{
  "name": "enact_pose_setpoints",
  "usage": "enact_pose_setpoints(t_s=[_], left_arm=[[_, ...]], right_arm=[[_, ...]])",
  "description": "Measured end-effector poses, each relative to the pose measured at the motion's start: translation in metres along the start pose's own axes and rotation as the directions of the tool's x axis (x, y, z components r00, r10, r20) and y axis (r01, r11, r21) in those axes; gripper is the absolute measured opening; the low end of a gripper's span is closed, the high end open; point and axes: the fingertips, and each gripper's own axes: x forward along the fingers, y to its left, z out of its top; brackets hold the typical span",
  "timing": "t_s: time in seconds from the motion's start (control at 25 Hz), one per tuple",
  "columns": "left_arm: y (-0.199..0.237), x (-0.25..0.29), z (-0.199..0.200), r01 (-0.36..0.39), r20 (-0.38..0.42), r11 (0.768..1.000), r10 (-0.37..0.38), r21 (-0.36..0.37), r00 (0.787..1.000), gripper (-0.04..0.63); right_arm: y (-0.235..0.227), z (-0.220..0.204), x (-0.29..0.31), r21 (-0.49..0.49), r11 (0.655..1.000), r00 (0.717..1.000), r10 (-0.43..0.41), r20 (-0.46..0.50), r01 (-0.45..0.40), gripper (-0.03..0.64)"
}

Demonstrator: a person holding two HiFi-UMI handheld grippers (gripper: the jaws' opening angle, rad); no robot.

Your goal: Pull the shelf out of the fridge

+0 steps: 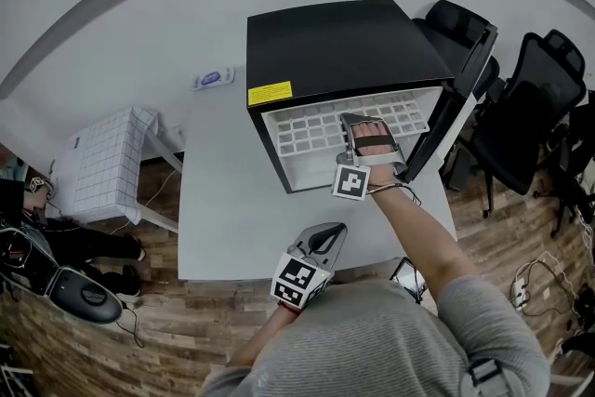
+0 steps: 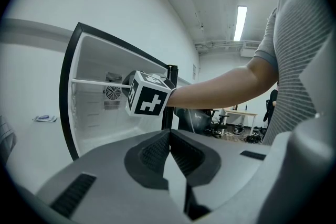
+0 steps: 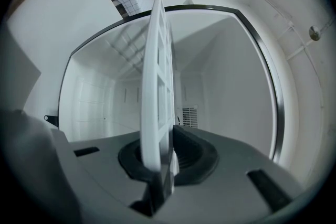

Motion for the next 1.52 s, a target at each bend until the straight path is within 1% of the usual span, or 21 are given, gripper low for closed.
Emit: enact_pose_setpoints(t_s=[0.16, 0.28, 0.36, 0.52, 0.68, 1.04, 1.52], left_arm=[[-0.001, -0.002, 0.004, -0.001, 0.011, 1.0, 0.0, 0.007, 1.0, 0.011], [0.0, -0.003, -0.002, -0.003, 0.0, 1.0, 0.003, 0.004, 1.0, 0.011], [0.0, -0.003, -0.001, -0.004, 0.007, 1.0, 0.004, 0.006, 1.0, 0.011], [0.002, 0.0, 0.003, 0.002, 0.007, 1.0, -0.002, 0.007, 1.0, 0.011], [-0.004, 0.002, 0.001, 0.014, 0.0, 1.0, -0.014, 0.006, 1.0, 0.011], [-0.012, 0.002, 0.003, 0.025, 0.006, 1.0, -0.025, 0.015, 1.0, 0.011], [-0.011, -0.004, 0.002, 0.012, 0.009, 1.0, -0.012, 0.012, 1.0, 0.011]], right_arm=[[-0.001, 0.0, 0.0, 0.0, 1.0, 1.0, -0.001, -0.004, 0.001, 0.032], [-0.001, 0.001, -0.002, 0.005, 1.0, 1.0, -0.002, -0.006, 0.002, 0.032], [0.0, 0.0, -0.005, 0.007, 1.0, 1.0, -0.004, -0.002, 0.004, 0.032], [0.0, -0.001, -0.009, -0.024, 1.0, 1.0, -0.013, 0.015, 0.013, 0.032], [0.001, 0.0, -0.015, -0.007, 1.0, 1.0, -0.004, 0.008, 0.004, 0.032], [0.004, 0.0, -0.034, -0.009, 1.0, 1.0, -0.003, 0.012, 0.003, 0.032], [0.005, 0.0, -0.039, -0.004, 1.0, 1.0, 0.022, -0.004, -0.022, 0.032]])
